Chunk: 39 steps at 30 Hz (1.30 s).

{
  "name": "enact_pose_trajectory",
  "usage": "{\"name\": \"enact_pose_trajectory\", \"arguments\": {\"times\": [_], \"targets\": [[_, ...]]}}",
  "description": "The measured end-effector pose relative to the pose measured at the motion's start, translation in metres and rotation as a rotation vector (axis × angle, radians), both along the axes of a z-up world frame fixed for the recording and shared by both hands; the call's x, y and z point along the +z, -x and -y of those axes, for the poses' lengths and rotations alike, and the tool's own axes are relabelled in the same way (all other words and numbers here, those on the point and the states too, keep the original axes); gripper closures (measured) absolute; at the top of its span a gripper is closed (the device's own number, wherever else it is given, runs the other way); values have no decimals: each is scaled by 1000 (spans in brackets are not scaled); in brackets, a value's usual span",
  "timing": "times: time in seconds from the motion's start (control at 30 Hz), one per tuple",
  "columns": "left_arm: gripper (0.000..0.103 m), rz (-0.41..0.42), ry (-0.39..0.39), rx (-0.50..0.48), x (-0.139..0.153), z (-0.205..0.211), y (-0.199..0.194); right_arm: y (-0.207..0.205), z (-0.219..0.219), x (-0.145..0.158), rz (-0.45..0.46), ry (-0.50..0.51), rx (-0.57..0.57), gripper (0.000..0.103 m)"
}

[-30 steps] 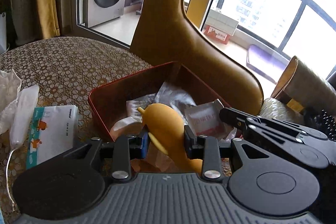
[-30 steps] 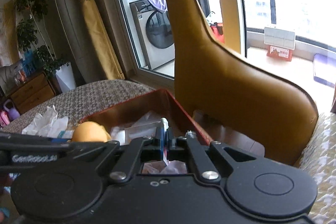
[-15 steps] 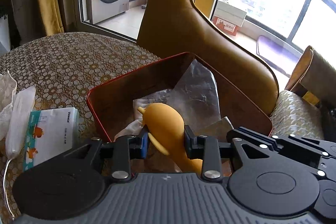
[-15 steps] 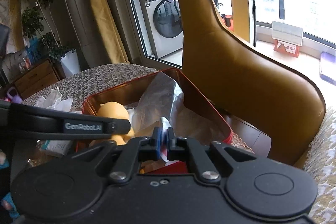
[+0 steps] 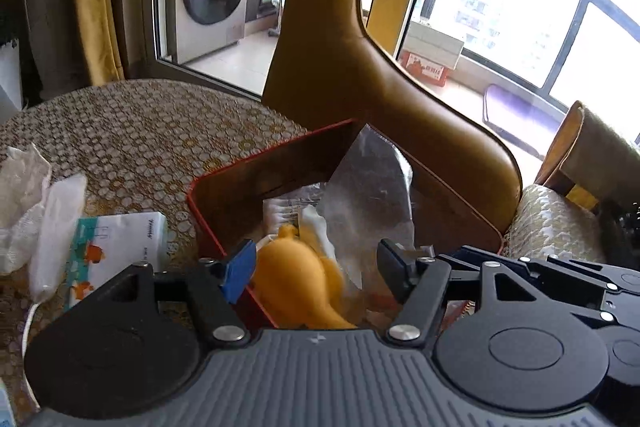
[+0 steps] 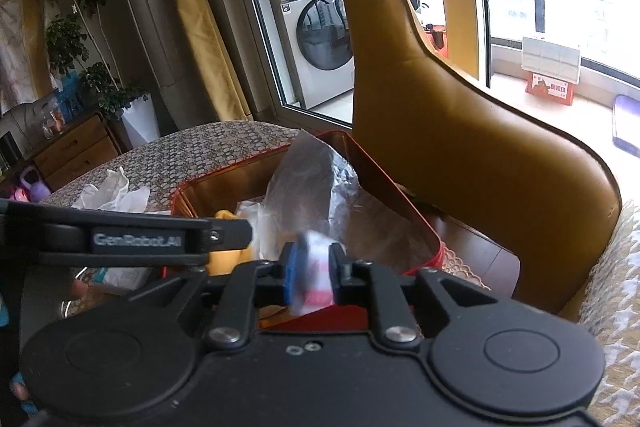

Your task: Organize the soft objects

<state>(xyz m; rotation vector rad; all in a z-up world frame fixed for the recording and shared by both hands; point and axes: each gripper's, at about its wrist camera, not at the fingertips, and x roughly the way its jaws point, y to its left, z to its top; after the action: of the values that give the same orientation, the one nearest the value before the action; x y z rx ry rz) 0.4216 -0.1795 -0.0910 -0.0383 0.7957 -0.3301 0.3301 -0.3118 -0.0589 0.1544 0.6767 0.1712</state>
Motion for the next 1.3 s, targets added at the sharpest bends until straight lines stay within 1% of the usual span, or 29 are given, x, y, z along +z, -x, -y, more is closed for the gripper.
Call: {"name": "enact_pose_trajectory", "arguments": {"times": [0.07, 0.4, 0.6, 0.67, 0.87, 0.93, 1.0, 1.1, 1.17, 1.3], "targets": [[37, 15, -1, 4, 6, -4, 7, 4, -1, 3, 6, 0, -2, 76], [37, 64, 11, 10, 40, -34, 53, 33, -7, 28, 37, 0, -3, 68], [37, 84, 20, 16, 59, -56, 85, 59, -21, 47, 56, -5, 29, 64], [37, 89, 22, 21, 66, -65, 97, 67, -27, 53, 61, -10, 44, 61], [37, 79, 21, 42, 77, -95, 128, 93, -51, 71, 102, 1, 81, 53], [36, 87, 17, 49, 81, -109, 141, 100, -61, 76, 113, 4, 107, 50], [29, 92, 18, 59, 83, -121, 151, 107, -74, 81, 119, 3, 131, 48], [28, 102, 18, 84, 85, -140, 166, 115, -90, 86, 133, -5, 161, 45], [28, 110, 13, 101, 84, -152, 177, 121, -101, 88, 139, -14, 179, 41], [28, 112, 6, 125, 82, -173, 193, 130, -125, 89, 140, -20, 228, 35]]}}
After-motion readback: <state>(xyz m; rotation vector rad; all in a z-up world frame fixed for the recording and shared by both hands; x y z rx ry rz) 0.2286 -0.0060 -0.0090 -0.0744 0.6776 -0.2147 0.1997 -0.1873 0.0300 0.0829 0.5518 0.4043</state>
